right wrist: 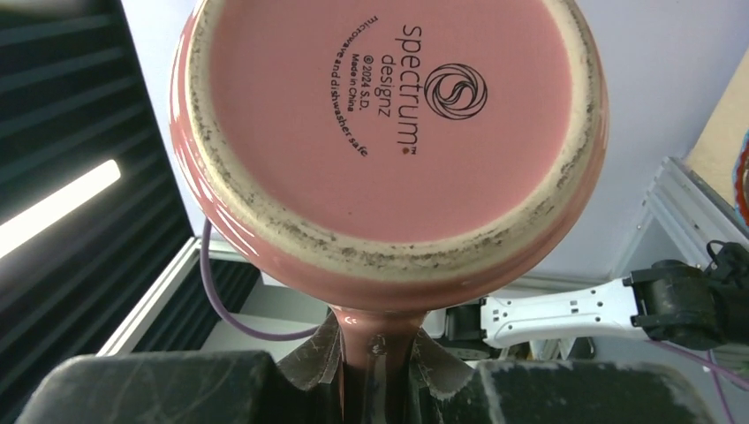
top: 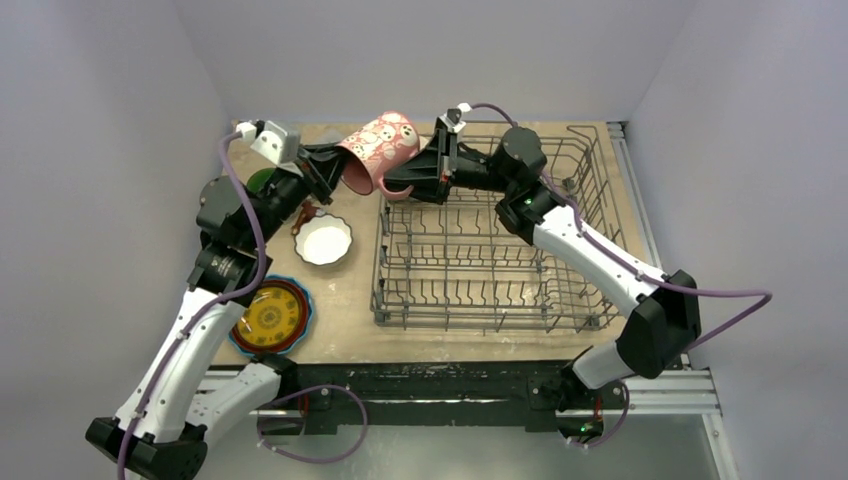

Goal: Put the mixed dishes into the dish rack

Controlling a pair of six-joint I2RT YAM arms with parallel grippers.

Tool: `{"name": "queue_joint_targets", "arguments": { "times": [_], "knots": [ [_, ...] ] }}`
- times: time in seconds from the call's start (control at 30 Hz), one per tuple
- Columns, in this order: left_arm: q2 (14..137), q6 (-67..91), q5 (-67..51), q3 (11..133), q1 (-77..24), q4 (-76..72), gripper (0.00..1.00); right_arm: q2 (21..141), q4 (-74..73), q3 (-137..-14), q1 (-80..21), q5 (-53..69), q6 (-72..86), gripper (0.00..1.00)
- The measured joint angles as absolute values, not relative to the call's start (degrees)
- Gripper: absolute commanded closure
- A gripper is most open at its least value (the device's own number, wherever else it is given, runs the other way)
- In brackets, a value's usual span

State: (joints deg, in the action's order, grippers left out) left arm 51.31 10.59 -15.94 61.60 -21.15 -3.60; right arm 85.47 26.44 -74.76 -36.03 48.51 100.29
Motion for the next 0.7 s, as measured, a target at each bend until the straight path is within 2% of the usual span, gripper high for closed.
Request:
{"name": "queue_joint_targets", "arguments": {
  "times": [0.07,0.13,0.2,0.4,0.5,0.7],
  "knots": [
    [51.4,10.3,-16.3,62.4,-21.2,-2.3,0.98,85.0,25.1,-75.0,-36.1,48.3,99.2,1.00],
    [51.6,10.5,-16.2,63.4,-21.3,-0.6,0.83,84.4,23.4,-75.2,-36.2,47.6,98.0,1.00],
    [51.9,11.1,-15.7,64.6,-21.5,1.6,0.74,83.6,22.1,-75.2,-36.4,46.9,96.9,1.00],
    [51.2,15.6,-14.1,67.2,-22.5,8.5,0.38,81.1,21.6,-71.7,-36.6,41.5,91.4,1.00],
    [49.9,17.1,-12.1,67.2,-22.6,11.8,0.29,80.8,21.1,-70.2,-35.7,39.0,88.7,1.00],
    [46.2,20.7,-2.9,67.2,-22.6,19.4,0.22,80.6,18.2,-69.5,-31.0,35.5,80.0,1.00]
  ]
}}
